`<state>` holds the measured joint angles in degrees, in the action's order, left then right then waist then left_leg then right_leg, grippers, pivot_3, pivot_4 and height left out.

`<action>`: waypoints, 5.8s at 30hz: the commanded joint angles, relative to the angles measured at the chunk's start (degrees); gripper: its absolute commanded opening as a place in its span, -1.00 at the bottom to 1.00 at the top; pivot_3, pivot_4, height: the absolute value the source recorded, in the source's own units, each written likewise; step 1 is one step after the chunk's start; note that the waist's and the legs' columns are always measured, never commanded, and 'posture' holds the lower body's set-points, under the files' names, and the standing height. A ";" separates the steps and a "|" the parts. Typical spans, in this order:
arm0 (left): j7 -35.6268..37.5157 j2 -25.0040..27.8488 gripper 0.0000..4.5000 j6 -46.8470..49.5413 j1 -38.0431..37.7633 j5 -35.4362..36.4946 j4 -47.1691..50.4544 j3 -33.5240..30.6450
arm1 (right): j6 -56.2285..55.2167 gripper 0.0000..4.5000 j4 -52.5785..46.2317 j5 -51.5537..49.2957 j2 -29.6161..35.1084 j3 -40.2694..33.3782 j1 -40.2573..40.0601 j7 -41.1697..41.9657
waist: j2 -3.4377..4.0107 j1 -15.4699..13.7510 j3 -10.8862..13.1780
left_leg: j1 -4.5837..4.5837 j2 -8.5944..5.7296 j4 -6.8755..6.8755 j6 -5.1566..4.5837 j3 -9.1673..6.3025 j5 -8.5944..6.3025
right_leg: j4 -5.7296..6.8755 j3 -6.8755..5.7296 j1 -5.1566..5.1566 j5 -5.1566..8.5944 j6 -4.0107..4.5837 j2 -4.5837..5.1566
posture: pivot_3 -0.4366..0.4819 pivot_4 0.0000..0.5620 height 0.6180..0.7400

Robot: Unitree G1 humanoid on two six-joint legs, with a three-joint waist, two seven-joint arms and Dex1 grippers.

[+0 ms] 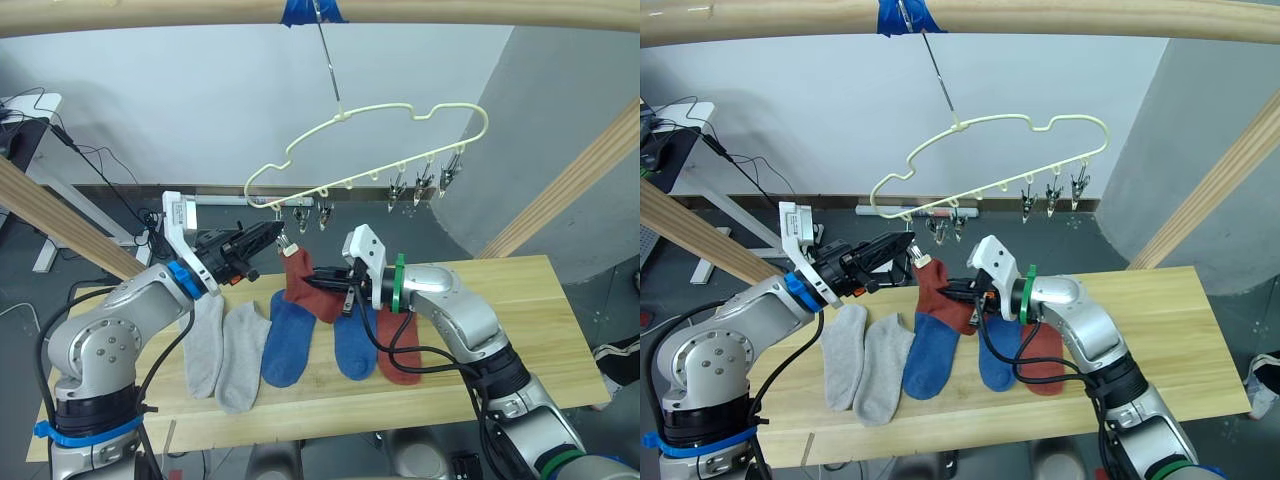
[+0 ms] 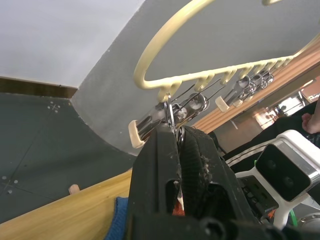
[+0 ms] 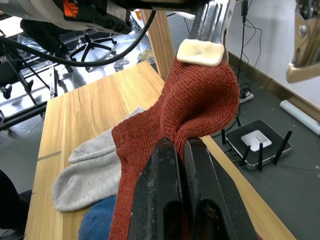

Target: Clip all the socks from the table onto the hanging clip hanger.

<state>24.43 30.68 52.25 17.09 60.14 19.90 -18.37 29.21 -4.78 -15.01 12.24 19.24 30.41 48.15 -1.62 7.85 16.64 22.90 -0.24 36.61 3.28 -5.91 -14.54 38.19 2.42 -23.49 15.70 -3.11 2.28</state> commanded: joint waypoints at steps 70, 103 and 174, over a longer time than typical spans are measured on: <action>-9.94 -16.82 0.10 -47.44 -10.35 -50.26 0.41 14.44 | 10.55 0.43 -30.97 -15.47 28.96 -21.87 -10.19 -0.18 | -0.04 -1.28 0.02 | 0.00 -0.10 0.41 -0.01 0.10 0.00 | 0.50 0.10 -0.03 0.00 0.00 -0.08 | -0.62 0.04 1.00; -8.41 -20.10 0.10 -53.86 -0.95 -49.98 -11.12 14.28 | 13.56 0.43 -32.43 -20.94 30.59 -24.11 -10.57 -5.70 | -0.08 0.33 0.05 | 0.02 -0.09 0.41 -0.02 0.11 0.00 | 0.47 0.09 -0.02 0.00 -0.01 -0.10 | -0.72 0.09 1.00; -9.98 -20.24 -0.11 -55.35 -3.51 -51.95 -13.58 14.29 | 13.00 0.43 -32.15 -20.45 31.03 -23.73 -11.40 -6.02 | -0.33 0.32 0.70 | 0.02 -0.09 0.39 -0.02 0.11 0.00 | 0.41 0.09 -0.02 0.01 -0.02 -0.10 | -0.73 0.08 1.00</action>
<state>14.38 10.10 -1.45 12.77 7.72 5.83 -3.38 43.03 -35.20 -35.05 42.67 -3.23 18.89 42.22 -1.96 8.17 17.34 22.93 -0.32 37.00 3.27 -5.81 -14.54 38.60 2.50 -23.50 15.71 -3.13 2.18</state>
